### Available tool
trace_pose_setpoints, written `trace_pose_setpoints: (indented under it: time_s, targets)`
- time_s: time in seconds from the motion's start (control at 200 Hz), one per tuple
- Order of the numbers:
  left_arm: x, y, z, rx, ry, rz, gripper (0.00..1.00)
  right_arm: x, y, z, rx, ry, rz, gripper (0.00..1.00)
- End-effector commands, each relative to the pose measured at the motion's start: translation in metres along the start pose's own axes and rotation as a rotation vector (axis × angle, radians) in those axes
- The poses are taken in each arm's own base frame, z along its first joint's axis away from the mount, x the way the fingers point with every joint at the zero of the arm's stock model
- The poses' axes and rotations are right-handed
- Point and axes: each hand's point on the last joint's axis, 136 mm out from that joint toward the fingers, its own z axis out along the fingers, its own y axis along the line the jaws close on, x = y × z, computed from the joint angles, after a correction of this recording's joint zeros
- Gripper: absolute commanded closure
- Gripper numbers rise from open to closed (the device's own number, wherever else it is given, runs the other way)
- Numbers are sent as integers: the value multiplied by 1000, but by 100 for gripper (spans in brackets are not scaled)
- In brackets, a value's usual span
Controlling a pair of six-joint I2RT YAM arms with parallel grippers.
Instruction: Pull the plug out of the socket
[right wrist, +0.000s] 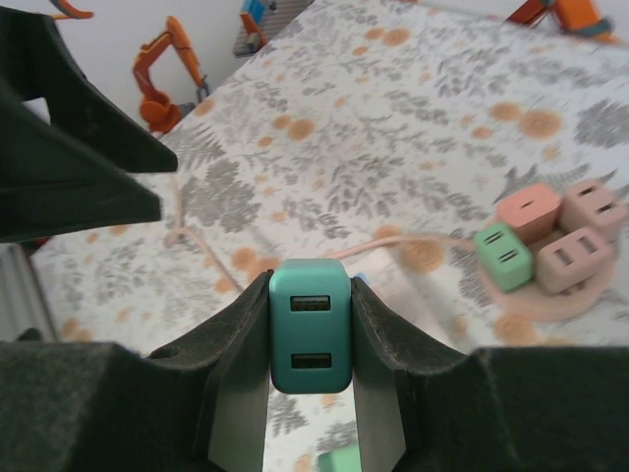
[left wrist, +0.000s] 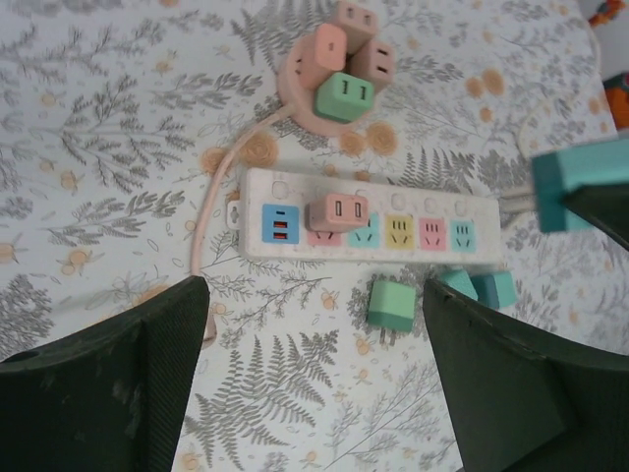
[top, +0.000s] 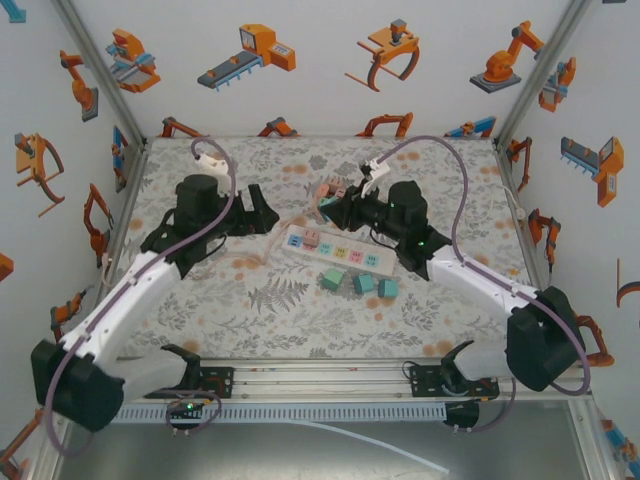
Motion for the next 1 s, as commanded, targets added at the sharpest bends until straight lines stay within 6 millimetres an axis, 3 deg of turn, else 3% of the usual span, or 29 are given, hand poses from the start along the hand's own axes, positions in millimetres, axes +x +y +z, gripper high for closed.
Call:
trace_pose_setpoints:
  time_s: [0.0, 0.13, 0.25, 0.375, 0.531, 0.991]
  targets:
    - [7, -27, -30, 159, -44, 248, 18, 3, 15, -6, -95, -11, 141, 83]
    - [26, -49, -65, 295, -66, 417, 18, 33, 23, -7, -160, 66, 176, 84]
    - [58, -70, -90, 461, -14, 596, 14, 66, 24, -3, -166, 160, 207, 85]
    - [85, -80, -105, 552, 21, 732, 10, 100, 25, 8, -128, 271, 217, 85]
    - [99, -89, -114, 621, 9, 824, 0, 130, 24, 24, -84, 354, 197, 85]
    - [111, -91, -104, 654, 66, 832, 3, 186, 12, 57, -47, 438, 187, 85]
